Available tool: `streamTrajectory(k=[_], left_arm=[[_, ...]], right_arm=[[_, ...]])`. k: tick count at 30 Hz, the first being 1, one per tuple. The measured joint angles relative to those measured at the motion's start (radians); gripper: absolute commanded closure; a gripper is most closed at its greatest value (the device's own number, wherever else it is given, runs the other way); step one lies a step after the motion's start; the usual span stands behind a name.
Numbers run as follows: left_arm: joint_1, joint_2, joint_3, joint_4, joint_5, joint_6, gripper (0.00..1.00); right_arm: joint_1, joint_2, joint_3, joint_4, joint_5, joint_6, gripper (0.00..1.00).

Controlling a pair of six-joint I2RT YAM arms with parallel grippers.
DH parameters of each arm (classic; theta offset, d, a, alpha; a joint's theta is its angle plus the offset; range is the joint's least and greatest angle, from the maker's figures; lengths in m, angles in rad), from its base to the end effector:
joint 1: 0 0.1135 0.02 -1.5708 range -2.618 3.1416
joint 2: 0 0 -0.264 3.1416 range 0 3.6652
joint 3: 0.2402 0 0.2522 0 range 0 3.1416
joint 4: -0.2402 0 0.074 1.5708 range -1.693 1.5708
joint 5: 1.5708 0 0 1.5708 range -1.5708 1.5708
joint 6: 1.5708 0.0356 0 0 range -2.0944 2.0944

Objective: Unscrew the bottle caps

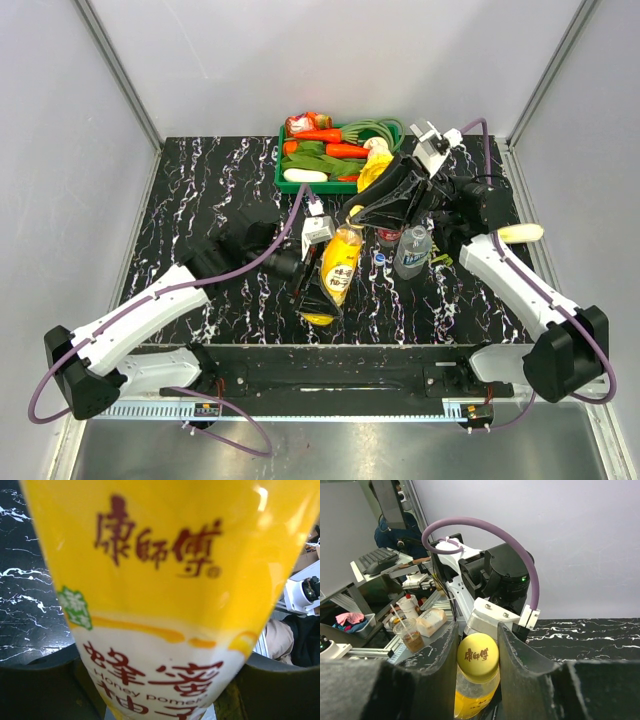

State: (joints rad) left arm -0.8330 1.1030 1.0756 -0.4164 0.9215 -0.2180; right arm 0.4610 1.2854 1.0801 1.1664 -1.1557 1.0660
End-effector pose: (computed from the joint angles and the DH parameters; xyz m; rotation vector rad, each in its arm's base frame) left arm 0.1362 -0.1920 0.3614 1.2564 1.7922 -1.5587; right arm 0.2079 0.1396 0.4481 -1.0381 0.9712 1.6486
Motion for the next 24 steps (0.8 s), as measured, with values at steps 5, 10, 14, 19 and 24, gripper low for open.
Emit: streamTrajectory(k=[5, 10, 14, 19, 24], left_arm=[[0.000, -0.001, -0.005, 0.014, 0.018, 0.001, 0.92], [0.000, -0.002, -0.011, 0.015, 0.017, 0.000, 0.92], [0.004, -0.002, -0.032, -0.004, 0.011, 0.000, 0.92], [0.005, -0.002, -0.046, -0.015, -0.008, 0.001, 0.92], [0.013, -0.003, -0.066, -0.006, -0.026, -0.005, 0.92]], right_arm=[[-0.003, 0.003, 0.000, 0.043, -0.006, 0.032, 1.00], [-0.015, 0.001, -0.002, 0.051, 0.010, 0.037, 1.00], [-0.031, -0.028, -0.010, 0.002, 0.054, 0.003, 1.00], [-0.045, -0.109, -0.021, -0.202, 0.164, -0.125, 1.00], [-0.046, -0.198, -0.026, -0.413, 0.273, -0.263, 1.00]])
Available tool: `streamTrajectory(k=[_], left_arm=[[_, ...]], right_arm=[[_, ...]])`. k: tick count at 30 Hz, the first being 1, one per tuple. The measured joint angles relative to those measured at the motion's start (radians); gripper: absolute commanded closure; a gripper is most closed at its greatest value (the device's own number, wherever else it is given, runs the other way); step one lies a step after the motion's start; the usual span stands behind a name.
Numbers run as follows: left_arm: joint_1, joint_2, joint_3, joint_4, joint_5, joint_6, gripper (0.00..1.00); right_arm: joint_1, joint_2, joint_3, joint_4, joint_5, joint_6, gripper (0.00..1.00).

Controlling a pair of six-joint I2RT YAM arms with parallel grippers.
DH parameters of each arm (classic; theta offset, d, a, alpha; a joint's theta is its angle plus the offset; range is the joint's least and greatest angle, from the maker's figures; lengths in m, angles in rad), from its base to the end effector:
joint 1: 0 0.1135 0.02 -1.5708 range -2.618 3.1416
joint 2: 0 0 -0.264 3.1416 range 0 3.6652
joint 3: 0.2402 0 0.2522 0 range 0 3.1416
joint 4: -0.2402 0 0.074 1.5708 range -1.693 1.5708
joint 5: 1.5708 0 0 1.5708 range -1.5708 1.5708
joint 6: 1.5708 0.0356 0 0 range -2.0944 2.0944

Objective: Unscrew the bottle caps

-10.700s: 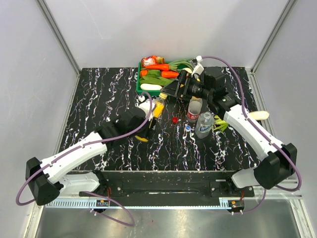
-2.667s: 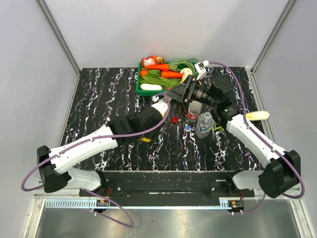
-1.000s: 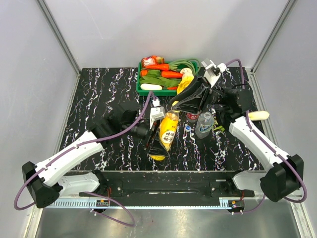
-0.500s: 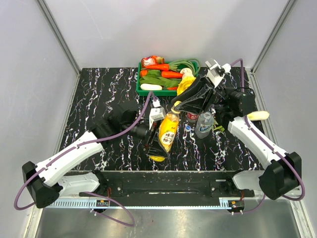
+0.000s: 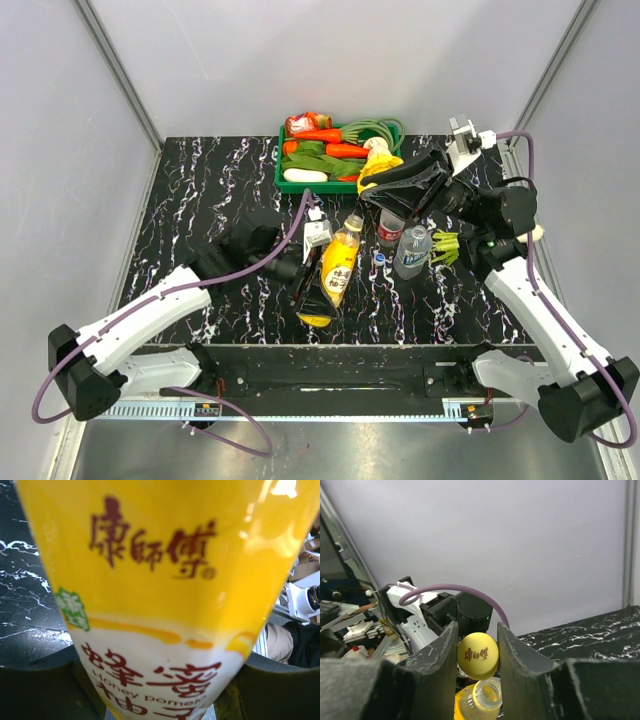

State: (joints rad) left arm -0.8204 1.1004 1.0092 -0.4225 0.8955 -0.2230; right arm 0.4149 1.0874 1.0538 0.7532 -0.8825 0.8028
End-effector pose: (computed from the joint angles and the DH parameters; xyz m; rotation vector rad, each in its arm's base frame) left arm 0.1390 -0.1898 0.3390 1.2185 1.8921 -1.5329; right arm 0.1873 0.1125 0.4627 -0.7256 1.0338 1.4422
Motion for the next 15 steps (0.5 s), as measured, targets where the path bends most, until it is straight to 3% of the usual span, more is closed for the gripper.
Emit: streamTrajectory(k=[15], left_arm=[[0.202, 0.146, -0.090, 0.053, -0.101, -0.079, 0.92]], right_arm=[[-0.001, -0.035, -0.037, -0.396, 0.106, -0.225, 1.00]])
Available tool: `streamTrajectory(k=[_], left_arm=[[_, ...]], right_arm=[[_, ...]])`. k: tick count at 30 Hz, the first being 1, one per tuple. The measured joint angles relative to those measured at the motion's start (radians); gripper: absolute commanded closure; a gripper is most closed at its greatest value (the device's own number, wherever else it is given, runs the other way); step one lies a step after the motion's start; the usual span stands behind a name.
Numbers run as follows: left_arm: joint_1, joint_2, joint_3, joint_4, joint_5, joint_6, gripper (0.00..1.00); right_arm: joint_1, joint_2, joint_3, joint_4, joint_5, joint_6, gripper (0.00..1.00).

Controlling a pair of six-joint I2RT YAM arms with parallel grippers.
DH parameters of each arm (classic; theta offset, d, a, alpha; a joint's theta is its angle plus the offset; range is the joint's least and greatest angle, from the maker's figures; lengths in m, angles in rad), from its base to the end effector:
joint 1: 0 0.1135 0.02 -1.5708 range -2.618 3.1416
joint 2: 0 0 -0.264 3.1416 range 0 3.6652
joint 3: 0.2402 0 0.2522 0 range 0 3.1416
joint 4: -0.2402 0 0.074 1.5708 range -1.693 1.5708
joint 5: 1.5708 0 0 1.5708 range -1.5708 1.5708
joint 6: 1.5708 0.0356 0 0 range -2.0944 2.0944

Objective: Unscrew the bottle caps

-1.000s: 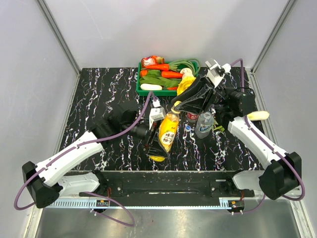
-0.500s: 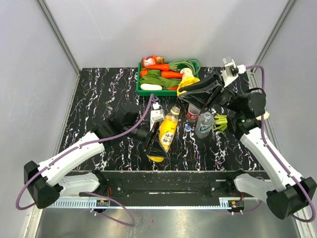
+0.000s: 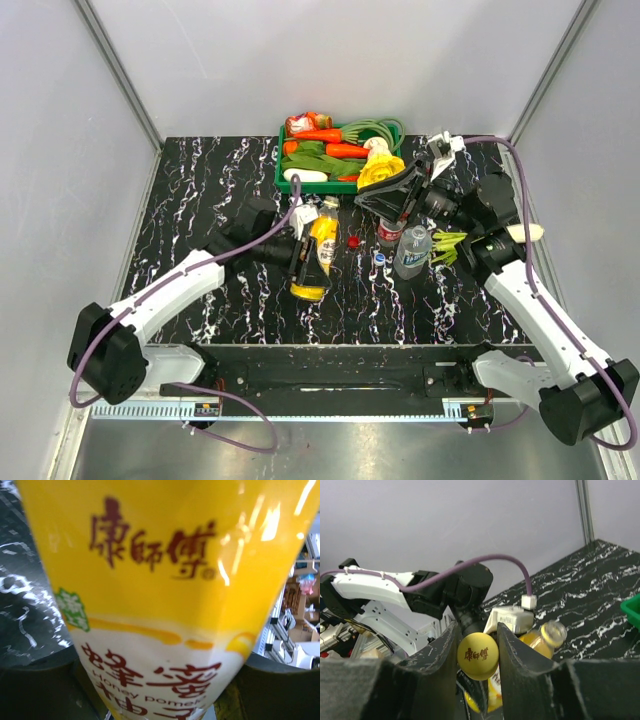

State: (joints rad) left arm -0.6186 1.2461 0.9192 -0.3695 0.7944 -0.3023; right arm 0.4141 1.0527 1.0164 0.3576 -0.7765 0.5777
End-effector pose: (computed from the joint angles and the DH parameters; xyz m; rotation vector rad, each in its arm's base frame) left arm 0.1995 -0.1732 0.2784 0.8226 2.2412 -1.3670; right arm 0.2010 0.1156 0.4253 -0.6184 1.3337 1.3038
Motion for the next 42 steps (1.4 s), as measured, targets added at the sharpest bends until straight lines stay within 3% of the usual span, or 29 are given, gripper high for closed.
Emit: streamTrajectory(k=[13, 19, 25, 32, 42], left_arm=[[0.276, -0.002, -0.032, 0.004, -0.049, -0.046, 0.94], [0.367, -0.085, -0.028, -0.052, -0.114, -0.032, 0.93], [0.381, -0.207, 0.053, -0.150, -0.186, -0.001, 0.92], [0.381, -0.316, 0.096, -0.161, -0.176, 0.011, 0.92], [0.381, -0.321, 0.039, -0.152, -0.139, 0.001, 0.92]], right_arm=[[0.016, 0.152, -0.008, -0.172, 0.035, -0.097, 1.00], [0.140, 0.286, 0.040, -0.325, 0.174, -0.198, 1.00], [0.210, 0.402, 0.092, -0.412, 0.303, -0.270, 1.00], [0.261, 0.579, 0.137, -0.480, 0.426, -0.329, 0.99], [0.285, 0.754, 0.169, -0.547, 0.508, -0.363, 0.78]])
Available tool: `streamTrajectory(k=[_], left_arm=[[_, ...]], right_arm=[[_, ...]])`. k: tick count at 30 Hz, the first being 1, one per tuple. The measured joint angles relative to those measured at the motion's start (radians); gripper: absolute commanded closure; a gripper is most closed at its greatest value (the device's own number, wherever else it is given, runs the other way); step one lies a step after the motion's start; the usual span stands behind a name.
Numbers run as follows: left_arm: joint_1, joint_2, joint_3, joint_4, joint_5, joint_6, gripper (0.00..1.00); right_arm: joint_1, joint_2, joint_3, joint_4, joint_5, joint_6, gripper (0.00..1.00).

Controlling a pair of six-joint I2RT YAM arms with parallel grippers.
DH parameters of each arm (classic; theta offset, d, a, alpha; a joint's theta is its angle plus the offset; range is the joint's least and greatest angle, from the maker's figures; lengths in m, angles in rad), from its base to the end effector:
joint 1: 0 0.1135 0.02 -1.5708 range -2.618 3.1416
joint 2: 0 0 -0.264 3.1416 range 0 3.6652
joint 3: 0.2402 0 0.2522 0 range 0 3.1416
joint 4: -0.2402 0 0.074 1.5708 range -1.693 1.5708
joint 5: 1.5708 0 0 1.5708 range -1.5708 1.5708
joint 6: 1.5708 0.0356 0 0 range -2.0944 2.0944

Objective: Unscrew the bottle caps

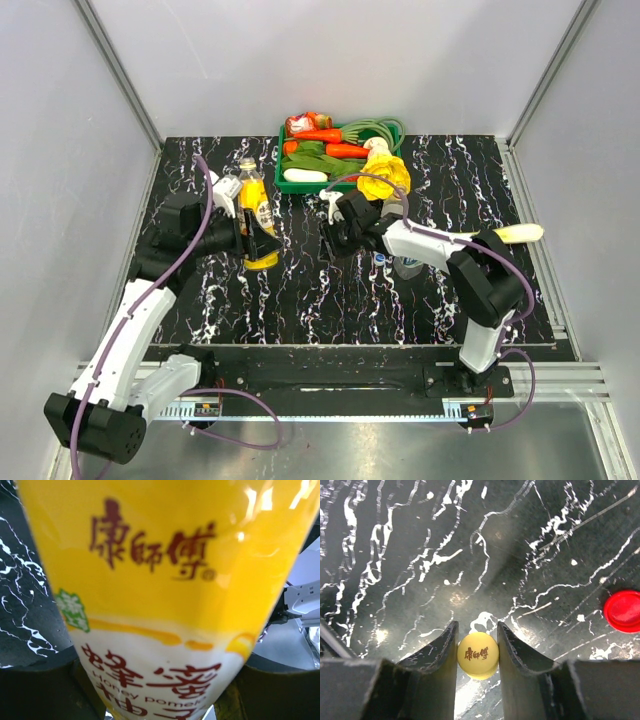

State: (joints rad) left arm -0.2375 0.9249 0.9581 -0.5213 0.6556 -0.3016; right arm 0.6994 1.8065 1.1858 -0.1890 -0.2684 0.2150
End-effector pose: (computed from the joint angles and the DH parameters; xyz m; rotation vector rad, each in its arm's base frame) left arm 0.1837 -0.0668 0.3445 0.3543 2.0681 -1.0030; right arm 0.2928 0.2586 0.1981 -0.7227 2.3685 0.7362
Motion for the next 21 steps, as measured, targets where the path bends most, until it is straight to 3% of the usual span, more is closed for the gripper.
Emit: streamTrajectory(k=[9, 17, 21], left_arm=[[0.000, -0.011, -0.058, 0.002, 0.016, -0.022, 0.91], [0.000, -0.021, -0.068, 0.004, 0.023, -0.025, 0.91], [0.000, -0.021, -0.068, 0.007, 0.025, -0.025, 0.91]], right_arm=[[0.001, 0.014, 0.008, -0.025, 0.045, -0.002, 0.45], [0.001, -0.025, 0.020, -0.037, 0.053, 0.000, 0.25], [0.001, -0.081, 0.026, -0.042, 0.069, -0.001, 0.21]])
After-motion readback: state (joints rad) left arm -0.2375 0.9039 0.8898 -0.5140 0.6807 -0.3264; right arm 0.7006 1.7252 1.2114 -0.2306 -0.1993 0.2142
